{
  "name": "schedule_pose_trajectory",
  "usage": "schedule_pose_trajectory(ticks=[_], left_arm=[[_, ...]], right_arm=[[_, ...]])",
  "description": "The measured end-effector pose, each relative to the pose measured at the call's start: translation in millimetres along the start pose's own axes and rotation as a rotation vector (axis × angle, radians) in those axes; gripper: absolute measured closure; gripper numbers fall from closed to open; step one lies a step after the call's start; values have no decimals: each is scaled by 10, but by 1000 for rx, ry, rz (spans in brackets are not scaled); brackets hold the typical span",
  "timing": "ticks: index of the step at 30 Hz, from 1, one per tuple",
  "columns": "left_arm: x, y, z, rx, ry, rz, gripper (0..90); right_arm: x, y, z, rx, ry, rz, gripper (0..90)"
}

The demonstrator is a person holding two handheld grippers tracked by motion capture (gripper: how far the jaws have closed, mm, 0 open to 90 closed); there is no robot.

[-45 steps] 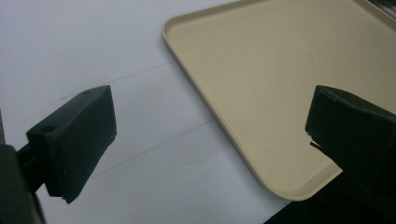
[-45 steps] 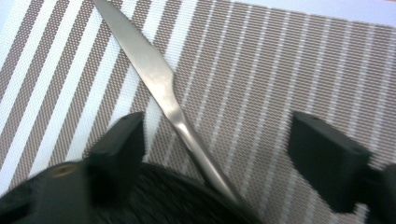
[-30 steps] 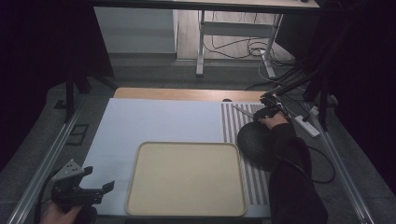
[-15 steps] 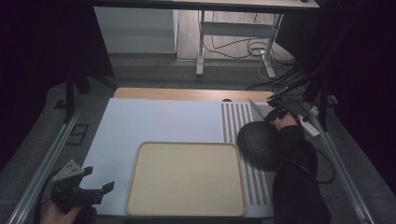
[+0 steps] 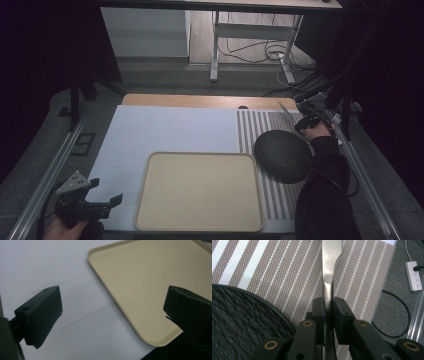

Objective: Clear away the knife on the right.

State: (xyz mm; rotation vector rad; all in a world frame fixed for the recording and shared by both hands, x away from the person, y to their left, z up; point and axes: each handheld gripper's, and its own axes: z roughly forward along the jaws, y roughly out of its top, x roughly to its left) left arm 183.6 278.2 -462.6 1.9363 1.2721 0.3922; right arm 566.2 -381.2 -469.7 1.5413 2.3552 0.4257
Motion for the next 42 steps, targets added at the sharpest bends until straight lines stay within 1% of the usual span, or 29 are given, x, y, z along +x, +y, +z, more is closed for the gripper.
schedule_pose_trajectory(ticks=[3,4,6,8,10,12,14,18,27,33,35,36,40,41,42], left_arm=[[0,1,1,0,0,0,30],[0,2,2,1,0,0,30],[-1,3,2,1,1,1,31],[-1,3,2,1,1,1,31],[-2,4,3,1,1,2,31],[-3,4,4,1,2,2,31],[-3,4,4,1,2,2,31],[-4,6,4,2,2,6,30],[-6,5,5,2,4,5,31],[-10,6,6,3,5,9,31],[-10,6,5,3,5,10,31],[-11,6,5,3,6,11,31],[-11,6,6,3,6,13,31],[-11,6,6,3,6,13,31],[-12,6,6,3,6,14,31]], right_arm=[[-16,-19,-42,-8,6,8,803],[-16,-38,-99,-8,8,4,803],[-4,-51,-143,-12,12,-1,803],[14,-62,-192,-13,28,-4,802],[59,-74,-235,-23,36,-12,802],[100,-82,-265,-20,49,-17,802],[158,-94,-287,-20,64,-22,802],[306,-115,-303,-17,82,-49,802],[646,-123,-344,-10,109,-125,802],[858,-196,-359,0,133,-164,802],[882,-207,-359,1,134,-169,802],[949,-237,-364,9,133,-188,802],[1067,-293,-374,15,148,-210,802],[1067,-293,-374,15,148,-210,802],[1134,-324,-382,19,156,-219,801]])
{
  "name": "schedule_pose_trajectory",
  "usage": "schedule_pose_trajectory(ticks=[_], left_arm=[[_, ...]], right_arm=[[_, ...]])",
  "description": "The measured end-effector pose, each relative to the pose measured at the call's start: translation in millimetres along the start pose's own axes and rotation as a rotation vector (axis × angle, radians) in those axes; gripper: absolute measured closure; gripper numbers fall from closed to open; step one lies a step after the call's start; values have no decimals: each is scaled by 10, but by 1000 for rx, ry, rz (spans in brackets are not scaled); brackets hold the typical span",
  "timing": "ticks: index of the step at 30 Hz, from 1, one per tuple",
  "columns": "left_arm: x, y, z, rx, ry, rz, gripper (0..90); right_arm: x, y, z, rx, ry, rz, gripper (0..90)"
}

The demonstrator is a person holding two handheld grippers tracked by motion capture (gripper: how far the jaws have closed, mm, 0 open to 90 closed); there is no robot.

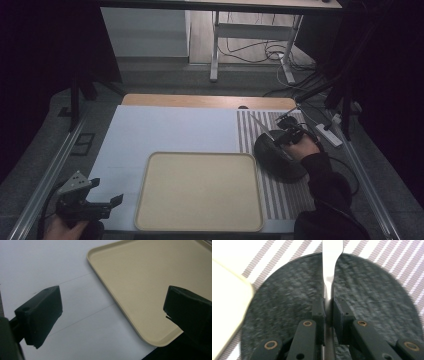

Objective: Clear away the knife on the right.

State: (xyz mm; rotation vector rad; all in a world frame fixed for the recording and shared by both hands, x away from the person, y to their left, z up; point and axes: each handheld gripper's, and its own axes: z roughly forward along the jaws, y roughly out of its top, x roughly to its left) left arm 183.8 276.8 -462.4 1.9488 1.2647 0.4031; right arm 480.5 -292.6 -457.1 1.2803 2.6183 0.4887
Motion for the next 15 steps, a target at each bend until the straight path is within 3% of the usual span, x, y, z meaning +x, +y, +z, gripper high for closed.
schedule_pose_trajectory(ticks=[15], left_arm=[[2,1,1,0,-2,-2,31]], right_arm=[[517,-179,-48,7,55,-86,802]])
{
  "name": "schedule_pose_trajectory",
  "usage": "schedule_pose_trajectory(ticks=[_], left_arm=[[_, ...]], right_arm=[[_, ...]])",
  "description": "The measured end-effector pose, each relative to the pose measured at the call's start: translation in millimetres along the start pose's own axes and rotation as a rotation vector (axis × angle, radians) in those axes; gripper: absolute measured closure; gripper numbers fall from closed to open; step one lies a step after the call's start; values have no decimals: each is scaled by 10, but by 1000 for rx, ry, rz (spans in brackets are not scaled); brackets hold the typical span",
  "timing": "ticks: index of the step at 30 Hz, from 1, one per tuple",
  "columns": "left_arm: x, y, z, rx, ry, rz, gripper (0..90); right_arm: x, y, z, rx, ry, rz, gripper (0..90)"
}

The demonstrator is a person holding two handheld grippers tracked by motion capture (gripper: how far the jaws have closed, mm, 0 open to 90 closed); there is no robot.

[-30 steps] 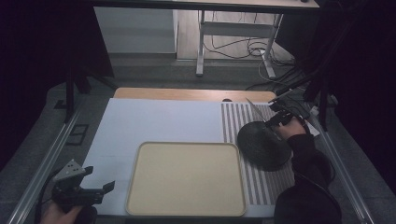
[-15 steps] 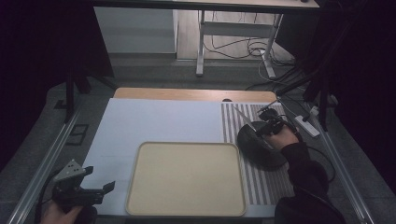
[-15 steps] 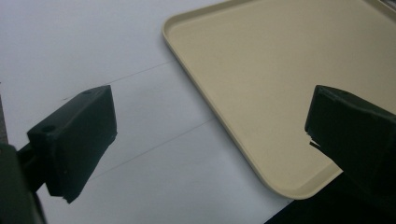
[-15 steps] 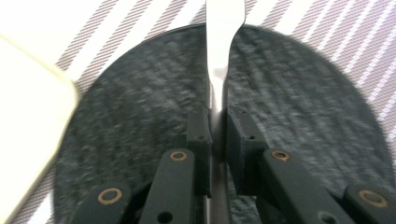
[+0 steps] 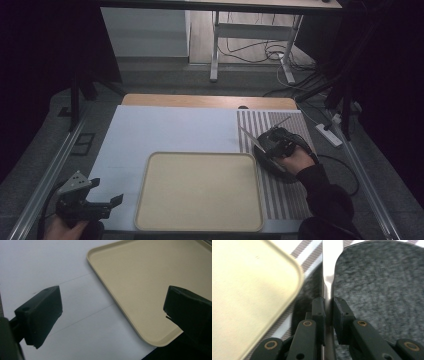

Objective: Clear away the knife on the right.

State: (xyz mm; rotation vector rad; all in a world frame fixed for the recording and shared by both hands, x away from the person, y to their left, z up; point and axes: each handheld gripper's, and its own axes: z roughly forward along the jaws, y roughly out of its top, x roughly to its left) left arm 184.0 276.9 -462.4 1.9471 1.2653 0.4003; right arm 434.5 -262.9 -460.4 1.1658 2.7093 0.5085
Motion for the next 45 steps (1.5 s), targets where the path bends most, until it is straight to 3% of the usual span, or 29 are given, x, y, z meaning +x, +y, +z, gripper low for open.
schedule_pose_trajectory(ticks=[10,18,29,35,40,45], left_arm=[[-1,1,1,1,1,0,31],[0,2,4,2,1,0,31],[-1,3,4,4,1,2,31],[-3,4,4,6,2,5,31],[-6,5,5,7,2,6,31],[-6,5,5,7,2,7,31]], right_arm=[[320,-90,-24,4,31,-48,802],[660,-118,-51,2,49,-114,802],[1166,-72,-46,12,128,-201,802],[1368,-88,41,46,165,-224,801],[1484,-131,176,106,176,-233,801],[1574,-161,284,160,182,-280,790]])
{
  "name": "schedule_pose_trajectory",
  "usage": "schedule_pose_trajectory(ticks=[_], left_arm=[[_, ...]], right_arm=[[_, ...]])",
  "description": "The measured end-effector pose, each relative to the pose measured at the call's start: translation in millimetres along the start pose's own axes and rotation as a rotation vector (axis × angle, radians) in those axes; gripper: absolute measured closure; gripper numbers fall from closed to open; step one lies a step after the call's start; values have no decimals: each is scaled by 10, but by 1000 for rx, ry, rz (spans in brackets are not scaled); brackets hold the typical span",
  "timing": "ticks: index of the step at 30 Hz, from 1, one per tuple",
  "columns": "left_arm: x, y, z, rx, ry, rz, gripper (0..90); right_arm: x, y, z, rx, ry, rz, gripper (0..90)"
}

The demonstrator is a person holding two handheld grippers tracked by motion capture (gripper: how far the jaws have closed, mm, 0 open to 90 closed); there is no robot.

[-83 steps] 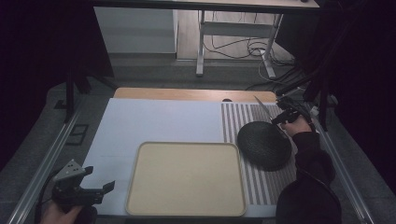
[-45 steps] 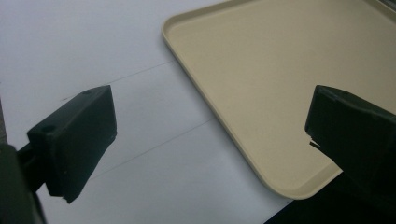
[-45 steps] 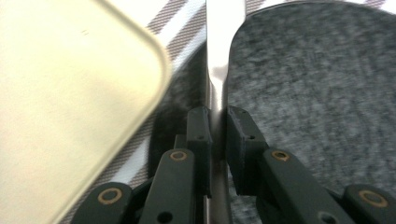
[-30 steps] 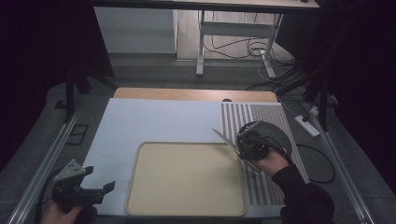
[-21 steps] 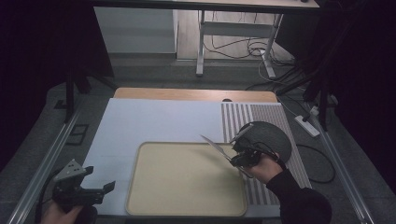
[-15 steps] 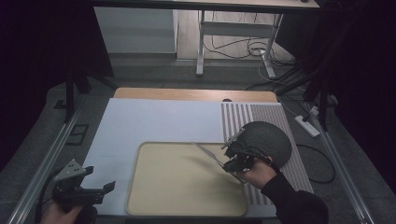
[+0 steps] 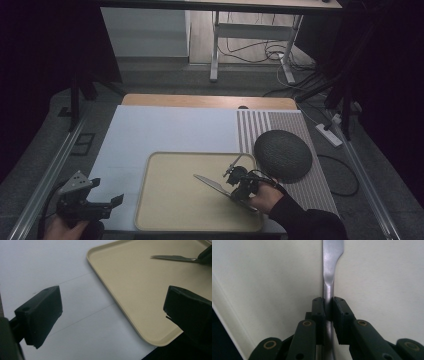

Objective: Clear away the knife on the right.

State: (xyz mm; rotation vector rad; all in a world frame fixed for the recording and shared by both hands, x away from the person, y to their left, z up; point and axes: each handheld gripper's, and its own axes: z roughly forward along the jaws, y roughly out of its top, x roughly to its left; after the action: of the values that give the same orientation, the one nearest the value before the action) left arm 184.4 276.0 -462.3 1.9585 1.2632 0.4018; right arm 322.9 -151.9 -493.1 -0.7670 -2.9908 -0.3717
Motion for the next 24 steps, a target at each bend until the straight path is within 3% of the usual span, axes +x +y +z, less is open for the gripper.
schedule_pose_trajectory(ticks=[3,4,7,9,13,19,24], left_arm=[[1,1,4,2,1,0,31],[1,1,4,2,1,0,31],[-3,3,6,3,1,4,31],[-6,5,8,6,3,5,31],[-5,5,10,7,3,5,31],[-7,3,7,7,4,9,31],[-10,4,8,7,4,12,31]], right_arm=[[-20,32,-106,-71,27,-5,789],[-22,52,-136,-91,27,-17,827],[28,145,-149,-133,15,-95,899],[80,243,-98,-136,36,-125,899],[181,437,60,-126,24,-213,899],[134,562,248,-122,38,-218,899],[-23,486,192,-107,-38,-171,900]])
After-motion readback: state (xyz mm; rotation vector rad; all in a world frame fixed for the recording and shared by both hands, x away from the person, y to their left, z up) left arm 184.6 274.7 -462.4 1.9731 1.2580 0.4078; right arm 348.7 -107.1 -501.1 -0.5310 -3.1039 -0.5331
